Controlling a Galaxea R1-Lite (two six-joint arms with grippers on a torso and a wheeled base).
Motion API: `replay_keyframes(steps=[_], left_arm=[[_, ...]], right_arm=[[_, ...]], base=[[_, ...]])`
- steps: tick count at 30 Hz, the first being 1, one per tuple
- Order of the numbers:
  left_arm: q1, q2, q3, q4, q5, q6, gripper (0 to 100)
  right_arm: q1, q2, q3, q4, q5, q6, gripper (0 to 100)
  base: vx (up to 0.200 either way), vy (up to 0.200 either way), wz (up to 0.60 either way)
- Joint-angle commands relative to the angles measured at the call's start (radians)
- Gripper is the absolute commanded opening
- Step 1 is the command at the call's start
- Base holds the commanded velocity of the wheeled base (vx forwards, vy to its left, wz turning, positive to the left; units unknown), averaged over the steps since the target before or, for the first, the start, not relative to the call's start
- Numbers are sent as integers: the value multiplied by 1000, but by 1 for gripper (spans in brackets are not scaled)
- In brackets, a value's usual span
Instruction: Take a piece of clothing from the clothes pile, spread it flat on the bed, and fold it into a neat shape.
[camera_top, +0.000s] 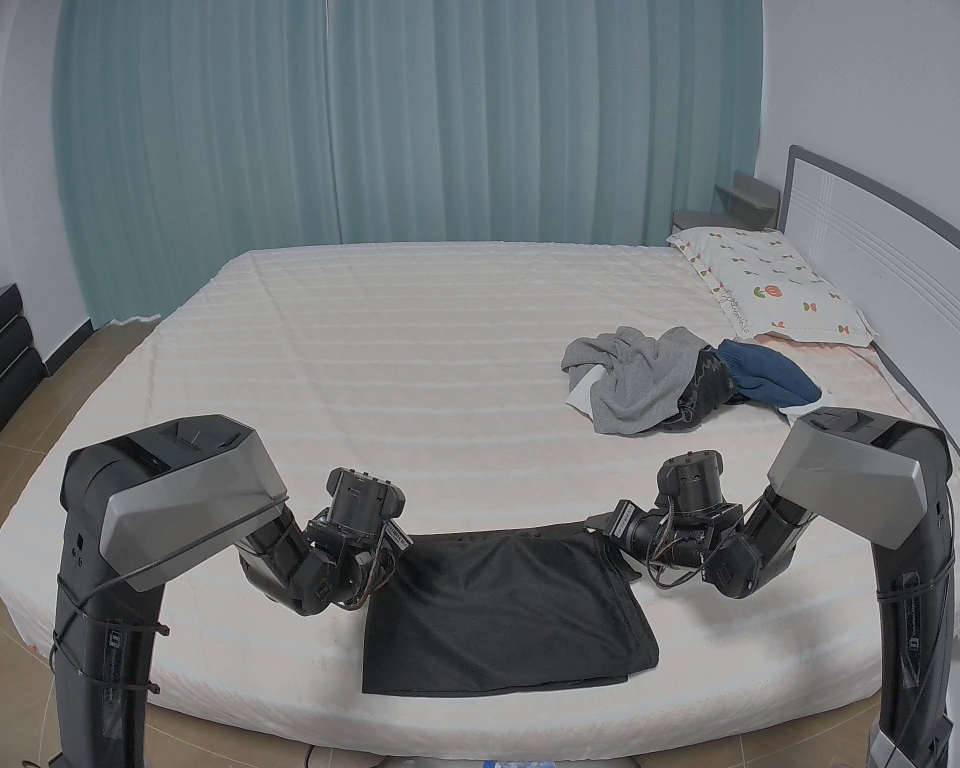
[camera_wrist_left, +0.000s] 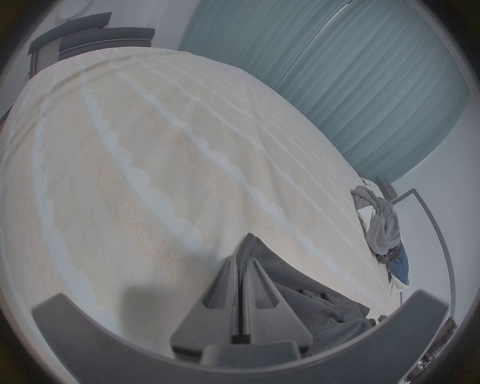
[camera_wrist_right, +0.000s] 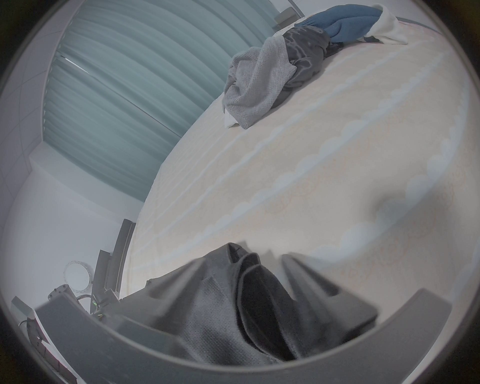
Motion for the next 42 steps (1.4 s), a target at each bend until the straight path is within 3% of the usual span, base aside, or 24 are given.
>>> replay_keyframes(steps=[1, 25, 26, 27, 28, 35, 39, 42], left_arm=[[1, -1, 1, 0, 1, 0, 0], [11, -3, 21, 0, -2, 1, 0], [11, -5, 22, 0, -5, 0, 0], [12, -5, 22, 0, -7, -2, 0], [15, -5, 22, 0, -7, -2, 100], [43, -89, 71, -5, -9, -40, 100], [70, -192, 168, -60, -59, -57, 100], [101, -227, 229, -106, -122, -57, 100]], right_arm=[[-9, 5, -2, -1, -4, 2, 0], [-65, 8, -4, -21, -13, 10, 0], [-65, 7, -4, -21, -13, 13, 100], [-65, 5, -1, -21, -11, 13, 100], [-65, 4, 4, -23, -11, 14, 100], [-98, -119, 127, -52, 24, 85, 100], [-107, -230, 269, -53, 176, 77, 100], [-99, -262, 355, -46, 220, 65, 100]], base=[[0, 0, 0], [0, 0, 0], [0, 0, 0], [0, 0, 0], [0, 0, 0], [0, 0, 0], [0, 0, 0], [0, 0, 0]])
